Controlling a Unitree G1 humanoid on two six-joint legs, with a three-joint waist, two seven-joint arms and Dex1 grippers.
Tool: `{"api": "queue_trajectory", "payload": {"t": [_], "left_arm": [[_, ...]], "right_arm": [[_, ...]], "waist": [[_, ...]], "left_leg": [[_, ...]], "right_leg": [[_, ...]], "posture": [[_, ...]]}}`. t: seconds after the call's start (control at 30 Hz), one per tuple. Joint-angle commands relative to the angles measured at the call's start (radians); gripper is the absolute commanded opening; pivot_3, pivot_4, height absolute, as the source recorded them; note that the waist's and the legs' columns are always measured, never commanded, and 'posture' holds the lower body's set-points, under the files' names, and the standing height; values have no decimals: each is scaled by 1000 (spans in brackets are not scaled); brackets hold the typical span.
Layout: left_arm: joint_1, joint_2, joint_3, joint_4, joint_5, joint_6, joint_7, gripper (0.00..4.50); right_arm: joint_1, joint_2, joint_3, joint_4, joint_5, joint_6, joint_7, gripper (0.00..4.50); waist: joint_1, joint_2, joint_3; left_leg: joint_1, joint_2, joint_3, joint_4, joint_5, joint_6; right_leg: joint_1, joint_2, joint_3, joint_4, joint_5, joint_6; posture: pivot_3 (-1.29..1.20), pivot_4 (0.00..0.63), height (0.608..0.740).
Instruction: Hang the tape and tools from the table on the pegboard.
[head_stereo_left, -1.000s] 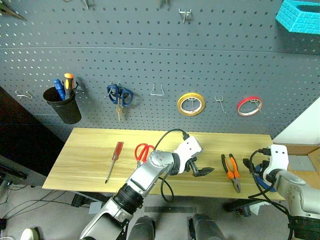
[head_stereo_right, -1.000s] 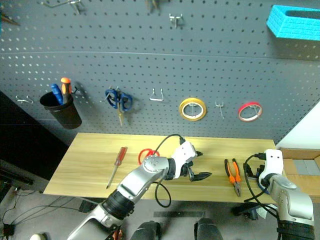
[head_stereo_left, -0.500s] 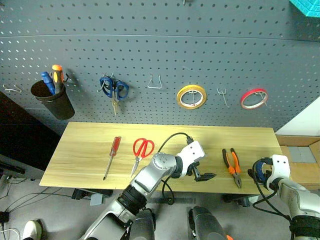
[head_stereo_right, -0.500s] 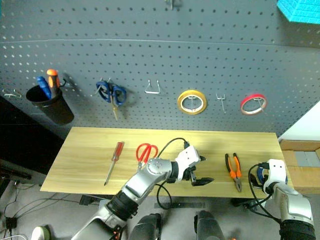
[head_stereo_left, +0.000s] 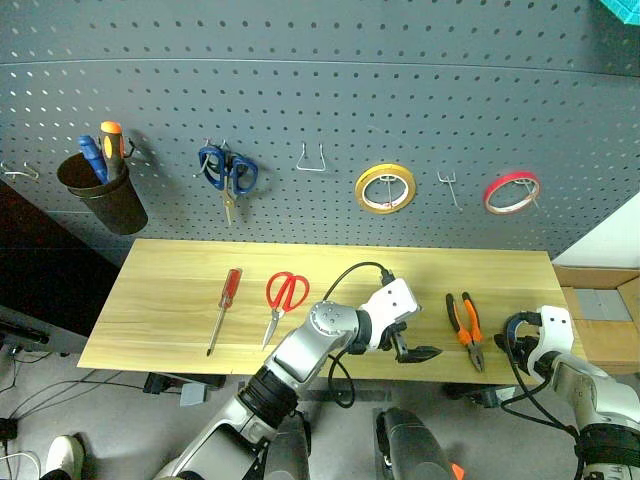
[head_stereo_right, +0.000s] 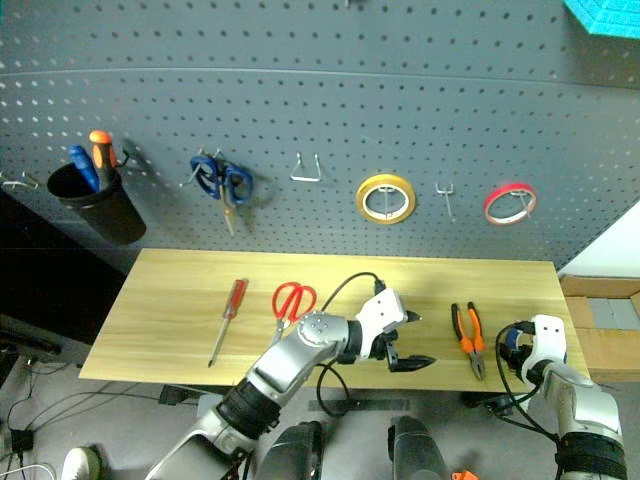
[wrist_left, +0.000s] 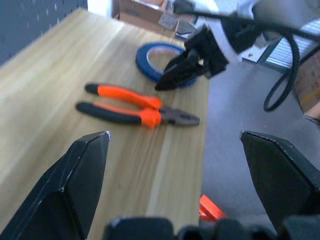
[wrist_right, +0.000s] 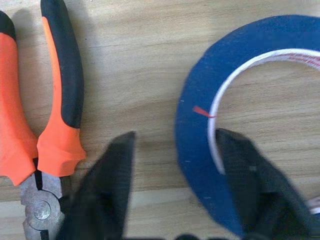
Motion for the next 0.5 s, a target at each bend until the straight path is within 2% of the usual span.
{"api": "queue_trajectory", "payload": {"t": [0.03, 0.07, 0.1, 0.23, 0.33, 0.5], "left_arm": [[-7, -16, 11, -18, -16, -5, -10, 4500], [-9, -16, 13, -16, -16, -6, -11, 4500], [-11, -18, 16, -14, -17, -6, -11, 4500], [-25, -29, 38, 8, -24, -12, -10, 4500], [-51, -51, 78, 26, -49, 4, -5, 4500], [-53, -25, 160, -68, -78, 41, 25, 4500]], "right_arm": [[-6, -5, 6, 12, -6, -20, 7, 798], [-9, -4, 7, 17, -7, -23, 7, 455], [-11, -6, 8, 21, -12, -30, 3, 369], [-7, -27, 32, 19, -63, -79, -24, 369], [24, -59, 68, -101, -116, -153, -22, 369], [139, -50, 96, -478, -166, -180, -57, 369]], "waist": [[0, 0, 0], [0, -1, 1], [0, -1, 1], [0, -1, 0], [1, 2, -1], [0, 11, -8]], "left_leg": [[0, 0, 0, 0, 0, 0], [0, 0, 0, 0, 0, 0], [0, 0, 0, 0, 0, 0], [0, 0, 0, 1, 0, 0], [-2, -1, 0, 2, 0, 0], [-13, -1, 1, 3, 2, -4]], "right_leg": [[0, 0, 0, 0, 0, 0], [0, 0, 0, 0, 0, 0], [0, 0, 0, 0, 0, 0], [0, 0, 0, 0, 0, 1], [-1, -1, 0, 0, 1, 1], [-13, -1, 0, 2, 1, 2]], "posture": [[8, 274, 740], [7, 273, 740], [7, 272, 740], [4, 247, 740], [-11, 217, 740], [-36, 169, 740]]}}
